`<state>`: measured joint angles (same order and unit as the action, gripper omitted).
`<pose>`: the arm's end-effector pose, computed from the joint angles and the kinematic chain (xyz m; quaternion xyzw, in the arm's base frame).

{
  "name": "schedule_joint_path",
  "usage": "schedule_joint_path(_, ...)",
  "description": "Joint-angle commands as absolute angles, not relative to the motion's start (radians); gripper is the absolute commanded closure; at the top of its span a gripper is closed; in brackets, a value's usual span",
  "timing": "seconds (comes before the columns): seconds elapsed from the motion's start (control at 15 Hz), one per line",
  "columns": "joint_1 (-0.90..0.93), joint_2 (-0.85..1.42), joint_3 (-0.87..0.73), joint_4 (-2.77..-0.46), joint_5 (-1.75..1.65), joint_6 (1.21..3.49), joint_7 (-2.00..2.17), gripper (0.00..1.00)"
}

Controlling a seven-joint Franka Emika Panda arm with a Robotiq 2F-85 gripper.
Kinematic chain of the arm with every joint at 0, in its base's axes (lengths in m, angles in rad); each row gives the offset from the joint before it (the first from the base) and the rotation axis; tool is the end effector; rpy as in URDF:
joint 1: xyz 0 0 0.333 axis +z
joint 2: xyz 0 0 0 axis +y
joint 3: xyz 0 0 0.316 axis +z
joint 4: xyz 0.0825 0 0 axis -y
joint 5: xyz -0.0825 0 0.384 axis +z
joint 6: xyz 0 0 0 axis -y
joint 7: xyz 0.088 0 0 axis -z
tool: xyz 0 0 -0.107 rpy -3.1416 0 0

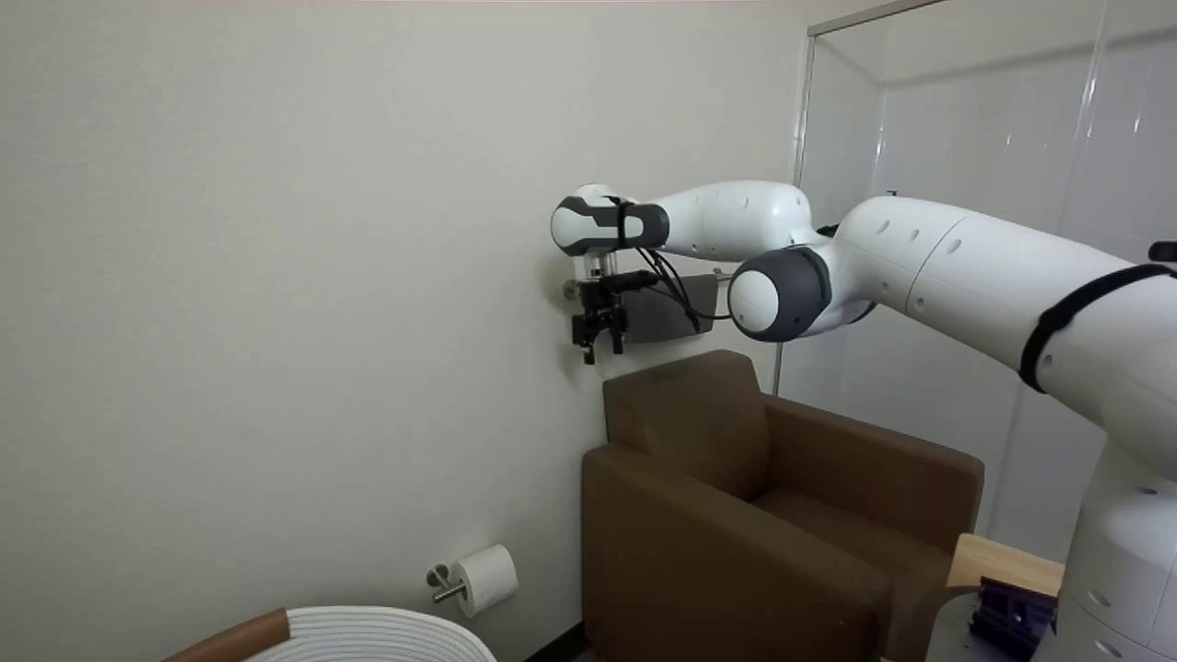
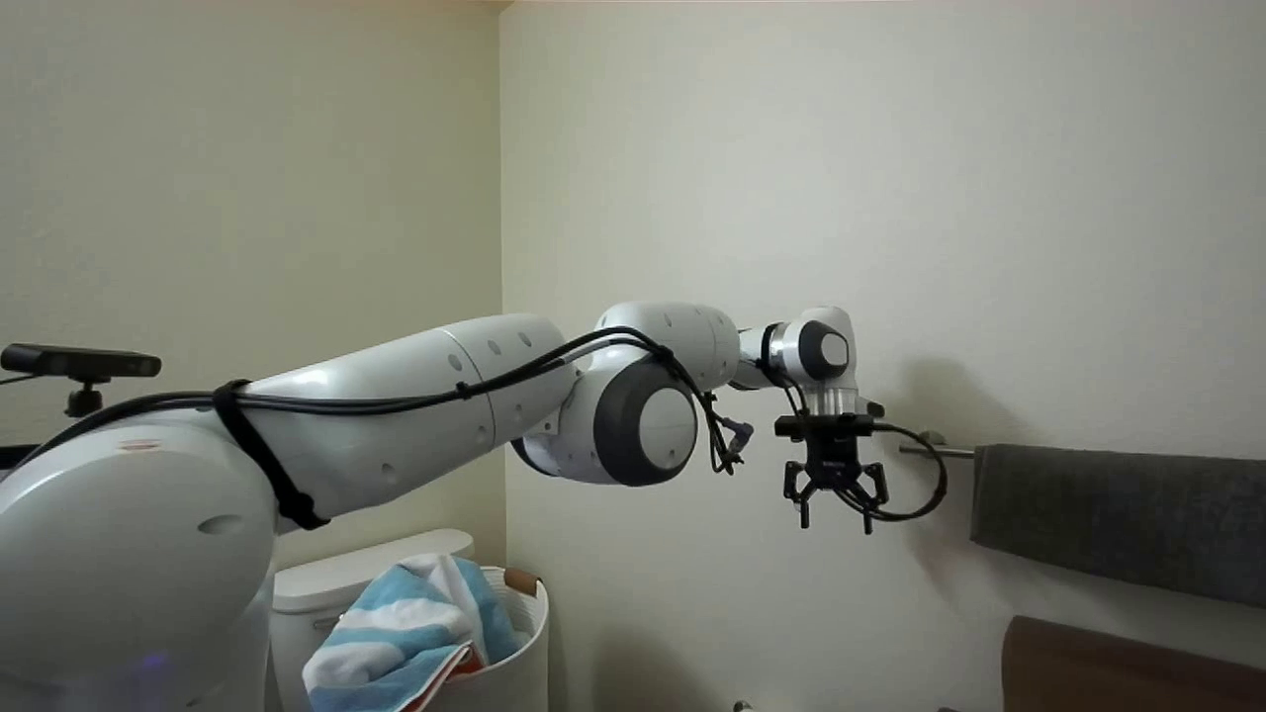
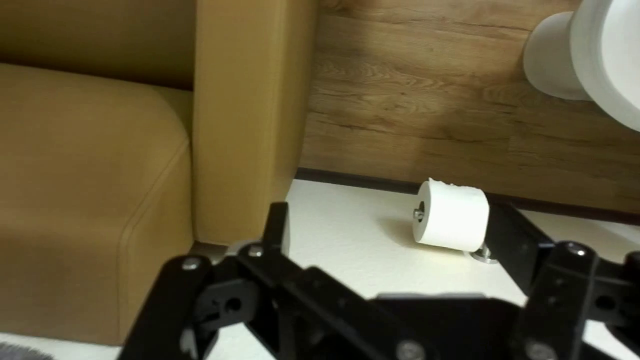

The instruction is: Put the towels in the laundry hamper

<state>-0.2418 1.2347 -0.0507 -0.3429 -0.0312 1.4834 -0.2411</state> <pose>0.7604 -0.2052 0.3250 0.9981 -0.0105 -0.0552 0.0267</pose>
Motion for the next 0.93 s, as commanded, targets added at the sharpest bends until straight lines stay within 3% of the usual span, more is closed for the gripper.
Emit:
schedule_joint_path(0.0, -0.197, 1.209, -0.120, -0.349, -0.133, 1.519, -0.301, 0.00)
schedule_joint_path(0.47, -0.202, 1.202, -0.236, -0.344, -0.285, 1.770, -0.274, 0.00)
schedule_joint_path(0.87, -0.269, 1.196, -0.223, -0.354, -0.246, 1.960, -0.237, 0.00)
